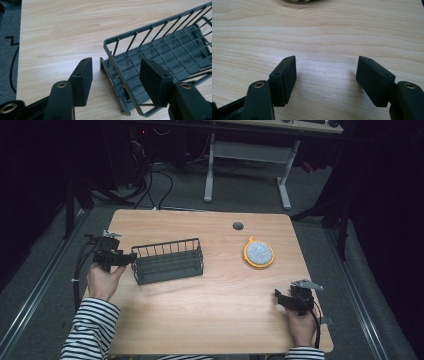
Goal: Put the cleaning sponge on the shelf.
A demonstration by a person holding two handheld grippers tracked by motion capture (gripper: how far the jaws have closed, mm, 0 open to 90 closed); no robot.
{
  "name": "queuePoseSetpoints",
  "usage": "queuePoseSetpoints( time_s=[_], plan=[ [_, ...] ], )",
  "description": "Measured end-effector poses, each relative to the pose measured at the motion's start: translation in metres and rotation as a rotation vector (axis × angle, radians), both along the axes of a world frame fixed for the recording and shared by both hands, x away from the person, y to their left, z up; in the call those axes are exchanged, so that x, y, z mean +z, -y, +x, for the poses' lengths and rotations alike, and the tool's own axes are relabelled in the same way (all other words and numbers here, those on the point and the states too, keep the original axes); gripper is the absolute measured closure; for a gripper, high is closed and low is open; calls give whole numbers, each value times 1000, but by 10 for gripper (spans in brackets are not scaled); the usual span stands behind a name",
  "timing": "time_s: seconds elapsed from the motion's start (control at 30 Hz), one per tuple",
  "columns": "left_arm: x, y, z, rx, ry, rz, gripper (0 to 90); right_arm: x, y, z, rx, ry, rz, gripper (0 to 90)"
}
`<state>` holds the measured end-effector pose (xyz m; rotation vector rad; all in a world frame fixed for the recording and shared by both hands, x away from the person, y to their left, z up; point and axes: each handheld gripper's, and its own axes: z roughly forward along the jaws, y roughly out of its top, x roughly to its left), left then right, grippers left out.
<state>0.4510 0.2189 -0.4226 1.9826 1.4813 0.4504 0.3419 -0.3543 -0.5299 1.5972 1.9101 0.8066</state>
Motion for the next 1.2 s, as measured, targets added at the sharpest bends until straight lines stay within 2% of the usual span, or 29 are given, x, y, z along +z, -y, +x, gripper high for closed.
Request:
queuePoseSetpoints(
  time_s=[0.2,0.43,0.63,0.83,1.0,1.2],
  plan=[
    [-9,8,7,8,-28,18,456,0,0,0,-1,0,-1,327],
    [-14,16,9,14,-21,46,523,0,0,-1,2,0,-1,325],
    [-17,19,10,16,-37,64,574,0,-1,-1,3,7,-10,329],
    [-19,21,11,23,-34,89,638,0,-1,-1,5,7,-10,330],
    [-21,21,11,38,-36,71,695,0,-1,-1,5,7,-11,332],
    [-25,19,10,25,-49,60,751,0,0,-1,4,5,-8,333]
  ],
)
